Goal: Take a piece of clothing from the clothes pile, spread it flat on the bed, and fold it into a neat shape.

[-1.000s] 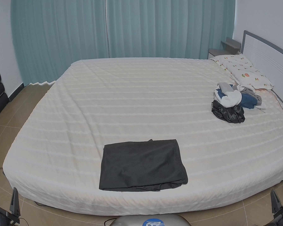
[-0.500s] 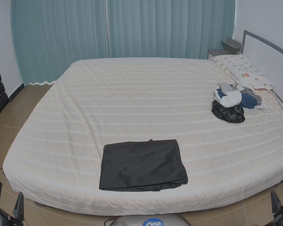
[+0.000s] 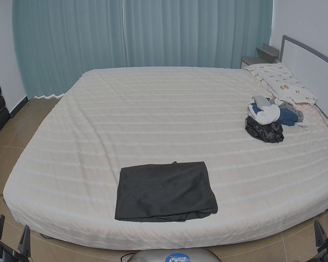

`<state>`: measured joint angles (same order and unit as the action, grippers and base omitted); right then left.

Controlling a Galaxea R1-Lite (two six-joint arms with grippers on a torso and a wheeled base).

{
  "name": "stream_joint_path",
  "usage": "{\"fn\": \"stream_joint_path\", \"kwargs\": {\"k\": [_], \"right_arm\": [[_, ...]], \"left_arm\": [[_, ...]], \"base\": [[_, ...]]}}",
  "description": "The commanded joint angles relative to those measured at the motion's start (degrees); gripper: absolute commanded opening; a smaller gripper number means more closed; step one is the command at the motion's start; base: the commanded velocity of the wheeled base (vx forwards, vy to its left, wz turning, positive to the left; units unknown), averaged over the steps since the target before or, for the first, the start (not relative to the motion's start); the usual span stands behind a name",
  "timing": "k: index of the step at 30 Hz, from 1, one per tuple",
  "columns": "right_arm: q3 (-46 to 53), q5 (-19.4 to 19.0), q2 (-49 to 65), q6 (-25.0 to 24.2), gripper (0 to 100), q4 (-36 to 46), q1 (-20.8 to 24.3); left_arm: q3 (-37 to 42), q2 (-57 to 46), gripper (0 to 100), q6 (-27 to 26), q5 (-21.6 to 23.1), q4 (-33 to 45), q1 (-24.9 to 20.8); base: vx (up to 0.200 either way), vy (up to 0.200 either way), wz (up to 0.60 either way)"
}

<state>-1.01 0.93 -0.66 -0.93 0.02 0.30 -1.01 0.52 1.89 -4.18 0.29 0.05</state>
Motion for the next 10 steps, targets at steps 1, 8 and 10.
{"fn": "stream_joint_path", "kwargs": {"k": [1, 8, 10], "right_arm": [[1.01, -0.05, 0.66, 0.05, 100, -0.02, 0.05], [1.01, -0.22, 0.66, 0.14, 100, -0.02, 0.05], [1.01, -0.31, 0.66, 0.22, 100, -0.02, 0.05]], "left_arm": [[1.01, -0.44, 100, 0.31, -0.13, -0.12, 0.04], [1.01, -0.44, 100, 0.31, -0.21, -0.12, 0.04], [1.01, -0.52, 100, 0.66, -0.39, -0.12, 0.04]], "base": [[0.0, 0.0, 0.0], [0.0, 0.0, 0.0], [0.0, 0.0, 0.0]]}}
